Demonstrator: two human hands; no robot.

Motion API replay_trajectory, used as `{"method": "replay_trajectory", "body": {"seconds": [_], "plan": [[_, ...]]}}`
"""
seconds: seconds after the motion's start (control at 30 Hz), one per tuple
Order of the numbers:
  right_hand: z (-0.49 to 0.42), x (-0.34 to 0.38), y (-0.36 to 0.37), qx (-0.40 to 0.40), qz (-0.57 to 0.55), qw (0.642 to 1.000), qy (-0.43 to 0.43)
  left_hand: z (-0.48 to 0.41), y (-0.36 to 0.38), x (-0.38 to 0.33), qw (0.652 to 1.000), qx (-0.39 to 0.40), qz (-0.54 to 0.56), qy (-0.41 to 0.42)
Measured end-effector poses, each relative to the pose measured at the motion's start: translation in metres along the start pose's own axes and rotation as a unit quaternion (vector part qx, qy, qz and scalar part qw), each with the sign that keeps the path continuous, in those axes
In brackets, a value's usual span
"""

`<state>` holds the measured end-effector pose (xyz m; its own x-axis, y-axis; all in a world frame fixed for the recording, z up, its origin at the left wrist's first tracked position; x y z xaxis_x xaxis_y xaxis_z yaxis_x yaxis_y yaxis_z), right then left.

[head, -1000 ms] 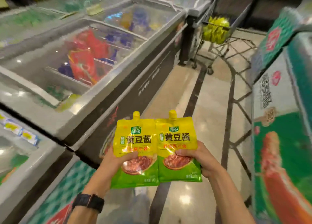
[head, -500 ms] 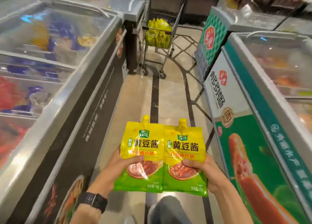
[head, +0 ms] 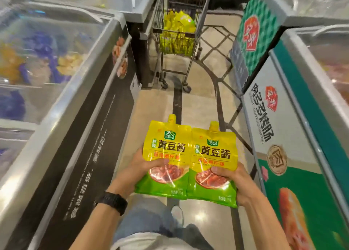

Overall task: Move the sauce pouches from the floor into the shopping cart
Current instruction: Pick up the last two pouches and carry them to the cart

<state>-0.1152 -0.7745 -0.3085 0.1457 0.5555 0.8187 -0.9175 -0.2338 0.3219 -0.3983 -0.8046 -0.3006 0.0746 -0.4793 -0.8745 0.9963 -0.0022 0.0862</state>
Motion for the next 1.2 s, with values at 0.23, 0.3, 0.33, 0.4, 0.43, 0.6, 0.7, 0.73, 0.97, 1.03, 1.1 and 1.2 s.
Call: {"method": "replay_trajectory", "body": {"seconds": [0.23,0.3,0.33,0.4,0.43,0.6,0.7,0.73,0.97,1.03,1.1,1.2], "plan": [[-0.147,0.112,-0.033,0.0,0.022,0.999,-0.027,-0.155,-0.005,-0.091,1.0,-0.009,0.012,0.013],[-0.191,0.147,-0.044,-0.002,0.028,0.999,-0.024,-0.206,-0.008,-0.113,1.0,-0.008,0.025,0.013],[-0.212,0.162,-0.049,-0.004,0.033,0.999,-0.024,-0.23,-0.009,-0.124,0.999,-0.007,0.03,0.014],[-0.253,0.192,-0.062,-0.009,0.034,0.999,-0.022,-0.279,-0.008,-0.151,0.999,0.003,0.036,0.018],[-0.272,0.206,-0.069,-0.013,0.028,0.999,-0.02,-0.302,-0.006,-0.165,0.999,0.006,0.038,0.021],[-0.352,0.268,-0.116,-0.049,0.01,0.999,-0.008,-0.414,0.012,-0.228,0.999,0.045,0.03,-0.003],[-0.403,0.303,-0.15,-0.053,-0.009,0.999,-0.005,-0.481,0.03,-0.26,0.999,0.05,0.012,-0.009],[-0.421,0.313,-0.163,-0.051,-0.009,0.999,-0.004,-0.505,0.036,-0.269,0.999,0.047,0.002,-0.009],[-0.566,0.411,-0.25,-0.023,0.0,0.999,0.037,-0.662,0.079,-0.33,0.999,-0.021,0.027,-0.016],[-0.608,0.447,-0.265,-0.021,0.013,0.999,0.043,-0.699,0.084,-0.351,0.998,-0.045,0.03,-0.013],[-0.651,0.48,-0.276,-0.004,0.045,0.998,0.035,-0.733,0.083,-0.365,0.995,-0.093,0.032,-0.002],[-0.719,0.52,-0.278,0.028,0.088,0.995,0.027,-0.777,0.074,-0.387,0.989,-0.142,0.048,0.011]]}}
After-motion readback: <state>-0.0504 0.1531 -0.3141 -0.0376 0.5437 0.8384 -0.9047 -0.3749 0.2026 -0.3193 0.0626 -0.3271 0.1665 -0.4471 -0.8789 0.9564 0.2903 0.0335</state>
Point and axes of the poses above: each hand's wrist, its own z-axis away from the middle knuckle, its own y-axis out of the palm, x = y × z, the point moved 1 cm from there along -z, towards the middle knuckle, and after that the axes turned 5 degrees about x, right-handed, at the moved point
